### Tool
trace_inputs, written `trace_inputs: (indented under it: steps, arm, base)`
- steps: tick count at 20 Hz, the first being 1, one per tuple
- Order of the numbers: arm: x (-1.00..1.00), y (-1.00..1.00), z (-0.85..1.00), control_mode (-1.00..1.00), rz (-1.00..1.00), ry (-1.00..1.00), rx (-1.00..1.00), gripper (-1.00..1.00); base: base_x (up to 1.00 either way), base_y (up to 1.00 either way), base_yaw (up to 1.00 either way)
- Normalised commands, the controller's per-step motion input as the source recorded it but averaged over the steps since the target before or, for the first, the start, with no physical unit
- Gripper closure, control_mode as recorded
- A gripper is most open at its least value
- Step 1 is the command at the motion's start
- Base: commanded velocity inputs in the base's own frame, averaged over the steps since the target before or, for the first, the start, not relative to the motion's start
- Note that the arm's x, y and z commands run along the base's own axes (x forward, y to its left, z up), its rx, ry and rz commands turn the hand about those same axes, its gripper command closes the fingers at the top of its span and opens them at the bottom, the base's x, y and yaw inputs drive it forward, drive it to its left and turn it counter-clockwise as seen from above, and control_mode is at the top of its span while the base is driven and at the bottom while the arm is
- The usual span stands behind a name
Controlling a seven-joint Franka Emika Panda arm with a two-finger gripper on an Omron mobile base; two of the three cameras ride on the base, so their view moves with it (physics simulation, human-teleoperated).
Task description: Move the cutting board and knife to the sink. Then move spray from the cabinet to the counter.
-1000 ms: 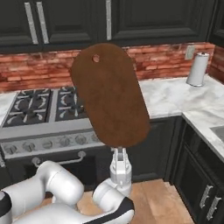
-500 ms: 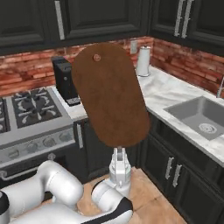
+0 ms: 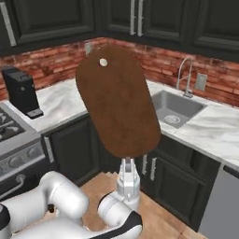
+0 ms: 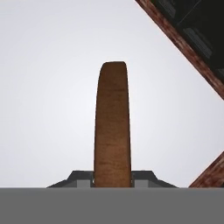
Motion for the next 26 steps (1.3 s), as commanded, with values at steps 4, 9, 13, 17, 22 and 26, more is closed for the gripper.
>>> trace_inputs:
  steps: [4,9,13,17,22,26]
  arm:
    - [0.00,0.00,0.00,1.00,0.00,0.00,0.00,1.00]
    - [0.00,0.00,0.00,1.00,0.00,0.00,0.00,1.00]
    - [0.00,0.00,0.00,1.00,0.00,0.00,0.00,1.00]
    - [0.00,0.00,0.00,1.00,0.00,0.00,0.00,1.00]
    - [0.00,0.00,0.00,1.00,0.00,0.00,0.00,1.00]
    - [0.00,0.00,0.00,1.00,0.00,0.00,0.00,1.00]
  base:
    - [0.73,0.00,-0.36]
    - [0.94,0.13,-0.27]
    - [0.62,0.63,-0.22]
    - [0.44,0.66,-0.21]
    - [0.32,0.29,-0.21]
    - [0.43,-0.01,-0.18]
